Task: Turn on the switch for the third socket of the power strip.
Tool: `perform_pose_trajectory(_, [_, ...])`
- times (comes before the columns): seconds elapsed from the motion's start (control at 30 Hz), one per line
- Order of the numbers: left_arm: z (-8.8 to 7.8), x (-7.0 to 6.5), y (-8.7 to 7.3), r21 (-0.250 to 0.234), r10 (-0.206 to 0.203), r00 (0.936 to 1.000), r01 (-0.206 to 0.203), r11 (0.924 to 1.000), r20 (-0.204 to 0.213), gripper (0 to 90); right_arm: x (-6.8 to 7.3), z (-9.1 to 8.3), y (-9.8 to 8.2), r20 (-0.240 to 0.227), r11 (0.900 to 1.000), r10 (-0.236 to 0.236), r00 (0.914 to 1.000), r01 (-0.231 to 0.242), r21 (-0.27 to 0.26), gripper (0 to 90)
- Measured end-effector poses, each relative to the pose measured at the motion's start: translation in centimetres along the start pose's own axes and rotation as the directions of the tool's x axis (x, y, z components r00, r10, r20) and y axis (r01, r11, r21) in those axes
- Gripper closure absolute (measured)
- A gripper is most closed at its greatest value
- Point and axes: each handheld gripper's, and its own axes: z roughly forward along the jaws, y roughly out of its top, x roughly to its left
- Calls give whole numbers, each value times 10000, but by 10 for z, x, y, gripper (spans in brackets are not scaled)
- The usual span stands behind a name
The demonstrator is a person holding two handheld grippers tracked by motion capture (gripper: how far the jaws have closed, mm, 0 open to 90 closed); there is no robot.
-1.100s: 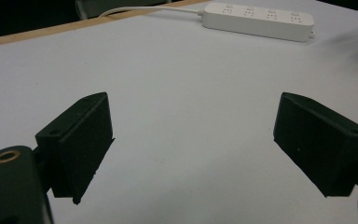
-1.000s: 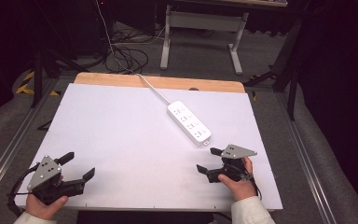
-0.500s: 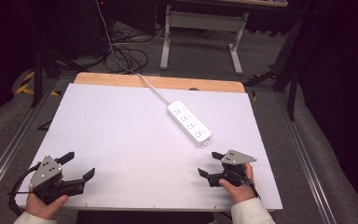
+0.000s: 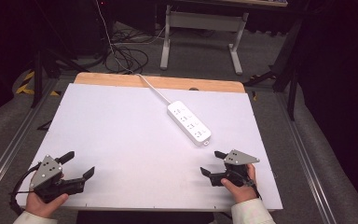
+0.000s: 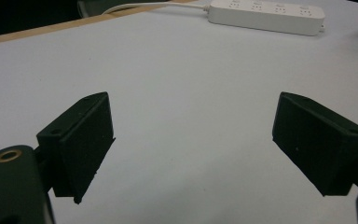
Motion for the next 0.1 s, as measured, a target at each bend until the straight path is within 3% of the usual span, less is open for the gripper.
perform_pose_trajectory(0.1, [0, -1, 0, 22, 110, 9999, -110, 9999, -51, 126, 0, 0, 0, 29, 10000, -46, 10000, 46, -45, 153])
